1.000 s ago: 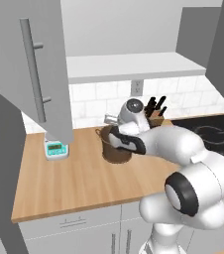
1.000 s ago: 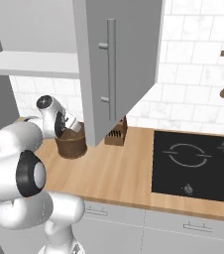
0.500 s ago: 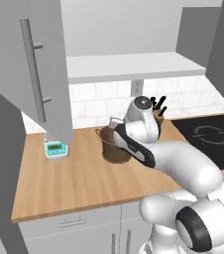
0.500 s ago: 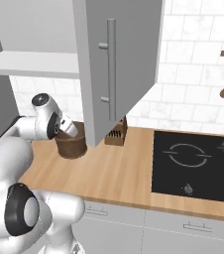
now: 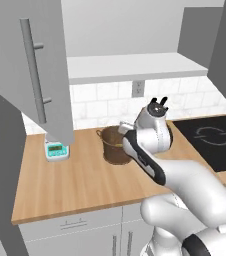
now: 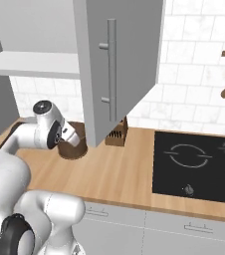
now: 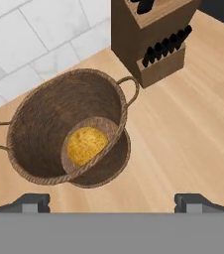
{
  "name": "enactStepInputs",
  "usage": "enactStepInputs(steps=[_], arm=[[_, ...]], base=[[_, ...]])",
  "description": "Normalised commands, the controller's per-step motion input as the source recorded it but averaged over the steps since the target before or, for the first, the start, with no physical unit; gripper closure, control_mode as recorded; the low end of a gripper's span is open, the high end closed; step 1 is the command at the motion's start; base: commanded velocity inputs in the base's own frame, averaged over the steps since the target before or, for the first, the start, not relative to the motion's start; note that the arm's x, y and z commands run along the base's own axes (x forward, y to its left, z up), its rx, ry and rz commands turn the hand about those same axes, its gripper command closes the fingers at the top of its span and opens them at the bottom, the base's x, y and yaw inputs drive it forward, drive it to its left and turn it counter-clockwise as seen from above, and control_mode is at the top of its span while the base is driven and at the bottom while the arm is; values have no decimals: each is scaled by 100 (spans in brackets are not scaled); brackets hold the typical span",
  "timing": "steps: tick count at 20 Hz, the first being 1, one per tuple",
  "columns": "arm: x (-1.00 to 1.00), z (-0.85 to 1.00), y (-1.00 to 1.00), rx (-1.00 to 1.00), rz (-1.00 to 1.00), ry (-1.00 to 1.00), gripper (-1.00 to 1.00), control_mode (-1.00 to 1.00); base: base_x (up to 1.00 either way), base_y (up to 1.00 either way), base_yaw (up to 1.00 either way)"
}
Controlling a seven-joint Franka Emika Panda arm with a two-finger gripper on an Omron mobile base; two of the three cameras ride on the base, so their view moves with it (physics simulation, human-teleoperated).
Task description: Open the cabinet, pick up the bread from the cabinet and place it in the basket. Then move the basket to the dining counter.
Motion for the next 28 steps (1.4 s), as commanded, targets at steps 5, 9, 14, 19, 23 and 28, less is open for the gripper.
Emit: enactStepInputs(steps=[5,9,14,19,23,28], arm=[[-3,0,-19,21,-16,0,-100,-100],[0,0,-4,25,-9,0,-100,-100],[15,-4,0,12,-1,1,-100,-100],[22,-19,0,3,0,13,-100,-100],[26,-18,0,0,0,10,-100,-100],[25,-6,0,0,0,4,-100,-100]], base=[[0,0,0],[0,0,0],[0,0,0],[0,0,0],[0,0,0],[0,0,0]])
